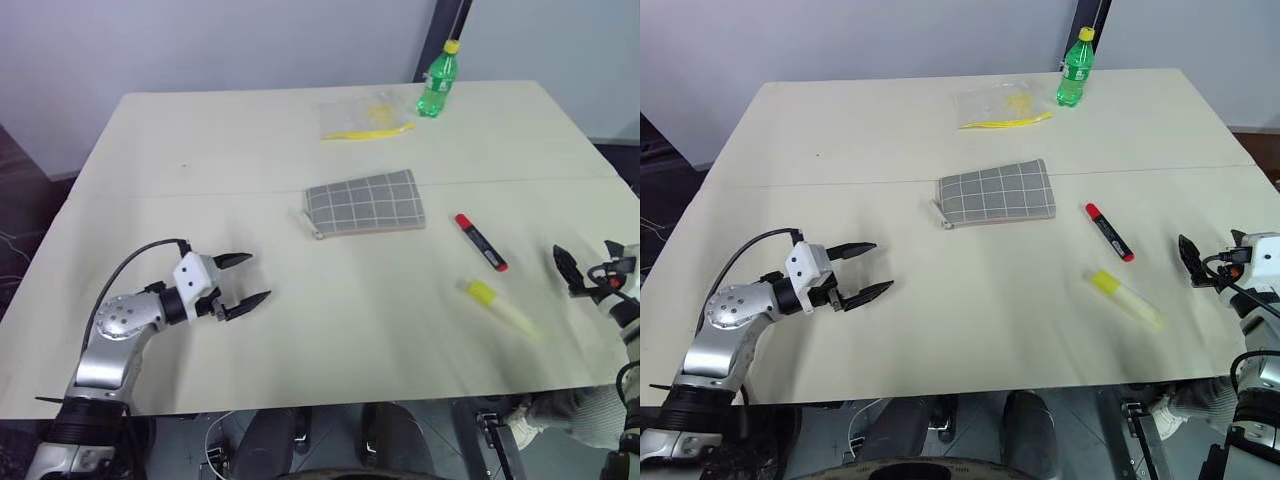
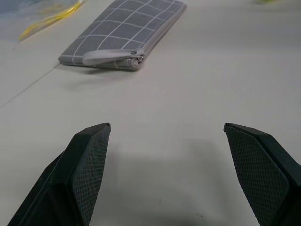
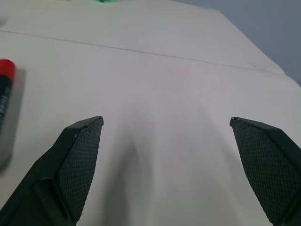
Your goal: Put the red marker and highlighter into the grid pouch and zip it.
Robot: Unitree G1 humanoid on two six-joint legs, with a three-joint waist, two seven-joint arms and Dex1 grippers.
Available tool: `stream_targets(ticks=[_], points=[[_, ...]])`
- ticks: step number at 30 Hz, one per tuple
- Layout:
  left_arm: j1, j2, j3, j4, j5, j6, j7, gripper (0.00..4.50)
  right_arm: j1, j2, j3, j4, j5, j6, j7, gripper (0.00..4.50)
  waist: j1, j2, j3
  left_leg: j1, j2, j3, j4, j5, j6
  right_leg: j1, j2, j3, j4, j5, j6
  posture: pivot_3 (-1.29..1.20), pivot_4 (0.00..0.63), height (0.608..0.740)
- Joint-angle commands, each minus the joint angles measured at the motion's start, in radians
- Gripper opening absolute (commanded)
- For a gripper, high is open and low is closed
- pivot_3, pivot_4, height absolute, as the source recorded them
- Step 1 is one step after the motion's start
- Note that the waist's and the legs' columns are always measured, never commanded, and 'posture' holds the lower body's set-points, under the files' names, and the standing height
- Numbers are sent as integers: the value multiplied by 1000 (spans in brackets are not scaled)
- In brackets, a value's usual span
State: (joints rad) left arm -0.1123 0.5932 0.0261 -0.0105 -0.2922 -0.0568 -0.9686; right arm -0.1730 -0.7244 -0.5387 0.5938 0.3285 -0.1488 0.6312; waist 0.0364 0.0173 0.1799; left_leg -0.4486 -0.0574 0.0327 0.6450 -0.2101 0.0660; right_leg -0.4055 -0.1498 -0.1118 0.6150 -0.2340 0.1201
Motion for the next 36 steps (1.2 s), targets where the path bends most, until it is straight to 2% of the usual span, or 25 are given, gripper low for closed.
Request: stream_targets(ticks=[1,8,35,36], points=[[3,-9,5,-33,-19,-14,-4,4069,-3,-6,-8,-27,6,-23,-9,4488,0,0,0,0,0,0,0,0,0,0,0,0,0,0,0,0,150,740],[-25,-10,5,2,39,-28,45,4069,13,-4,1,-73,12,-5,-8,4488,3,0,0,0,0,0,0,0,0,0,0,0,0,-1,-2,0,150,740],[-132,-61,-20,143,112,-151,96,4069,24,40,14,-239,60,127,-40,4488,2,0,0,0,0,0,0,0,0,0,0,0,0,0,1,0,150,740],[-137,-63,-18,149,113,-154,98,4069,26,39,15,-244,59,132,-38,4248,3,0,0,0,0,0,0,0,0,0,0,0,0,0,1,0,150,740]])
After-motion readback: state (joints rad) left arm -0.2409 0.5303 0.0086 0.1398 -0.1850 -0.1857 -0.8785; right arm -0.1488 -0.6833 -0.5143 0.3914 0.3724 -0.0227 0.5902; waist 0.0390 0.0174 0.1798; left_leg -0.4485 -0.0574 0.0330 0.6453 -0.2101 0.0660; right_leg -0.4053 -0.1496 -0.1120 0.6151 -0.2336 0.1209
